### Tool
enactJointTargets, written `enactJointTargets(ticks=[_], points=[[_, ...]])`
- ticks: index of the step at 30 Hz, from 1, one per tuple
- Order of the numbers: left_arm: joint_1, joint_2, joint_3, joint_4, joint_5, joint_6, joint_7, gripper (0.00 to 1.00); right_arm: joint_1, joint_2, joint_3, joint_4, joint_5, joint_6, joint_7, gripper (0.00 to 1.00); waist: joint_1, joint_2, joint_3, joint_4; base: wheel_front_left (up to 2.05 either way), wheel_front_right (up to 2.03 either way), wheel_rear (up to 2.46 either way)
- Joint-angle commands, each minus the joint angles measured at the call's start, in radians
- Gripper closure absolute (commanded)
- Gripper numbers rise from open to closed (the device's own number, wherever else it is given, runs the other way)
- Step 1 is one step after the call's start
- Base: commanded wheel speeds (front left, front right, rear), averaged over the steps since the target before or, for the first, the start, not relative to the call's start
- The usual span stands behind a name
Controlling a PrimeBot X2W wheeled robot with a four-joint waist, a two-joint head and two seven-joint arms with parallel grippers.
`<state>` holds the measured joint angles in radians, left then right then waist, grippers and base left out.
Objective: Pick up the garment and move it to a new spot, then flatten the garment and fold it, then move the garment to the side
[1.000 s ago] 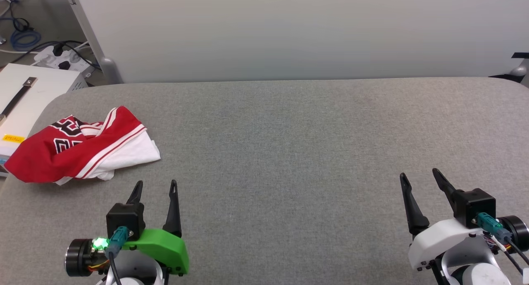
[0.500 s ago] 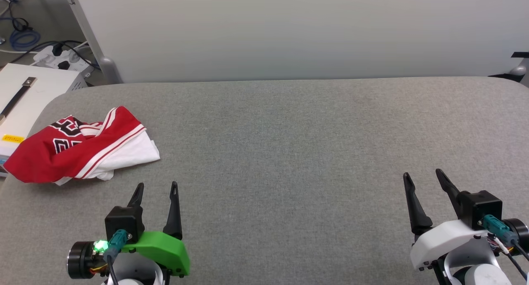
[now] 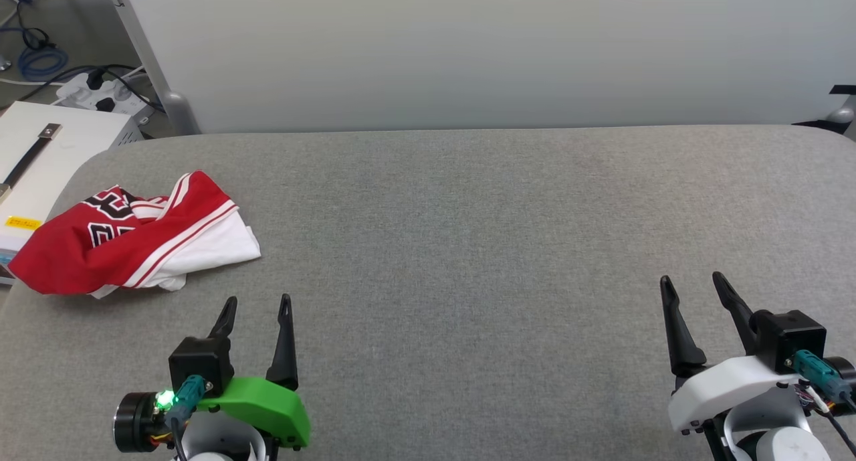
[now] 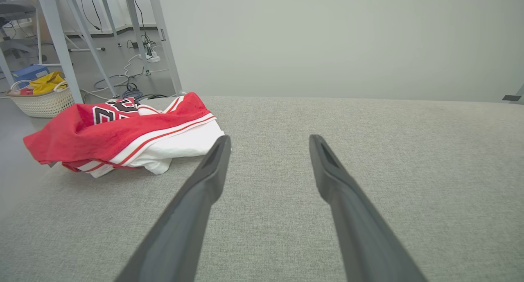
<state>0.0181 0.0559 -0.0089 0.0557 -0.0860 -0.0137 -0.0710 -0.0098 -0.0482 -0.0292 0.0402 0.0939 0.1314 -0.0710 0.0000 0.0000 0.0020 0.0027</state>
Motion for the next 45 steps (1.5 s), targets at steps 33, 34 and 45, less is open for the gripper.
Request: enactJointTargets(ticks=[33, 34, 45], points=[[0.005, -0.003, -0.019, 0.037, -0.058, -0.031, -0.076, 0.0, -0.024, -0.001, 0.011, 0.026, 0.027, 0.0, -0.077, 0.0, 0.0, 0.0, -0.002, 0.009, 0.0, 0.0, 0.0], [0.005, -0.003, -0.02, 0.04, -0.058, -0.031, -0.078, 0.0, -0.024, -0.001, 0.01, 0.029, 0.028, 0.0, -0.08, 0.0, 0.0, 0.0, -0.002, 0.008, 0.0, 0.0, 0.0], [-0.004, -0.004, -0.022, 0.052, -0.08, -0.038, -0.105, 0.0, -0.034, -0.002, 0.003, 0.046, 0.044, -0.001, -0.106, 0.0, 0.0, 0.0, 0.006, 0.013, 0.0, 0.0, 0.0]])
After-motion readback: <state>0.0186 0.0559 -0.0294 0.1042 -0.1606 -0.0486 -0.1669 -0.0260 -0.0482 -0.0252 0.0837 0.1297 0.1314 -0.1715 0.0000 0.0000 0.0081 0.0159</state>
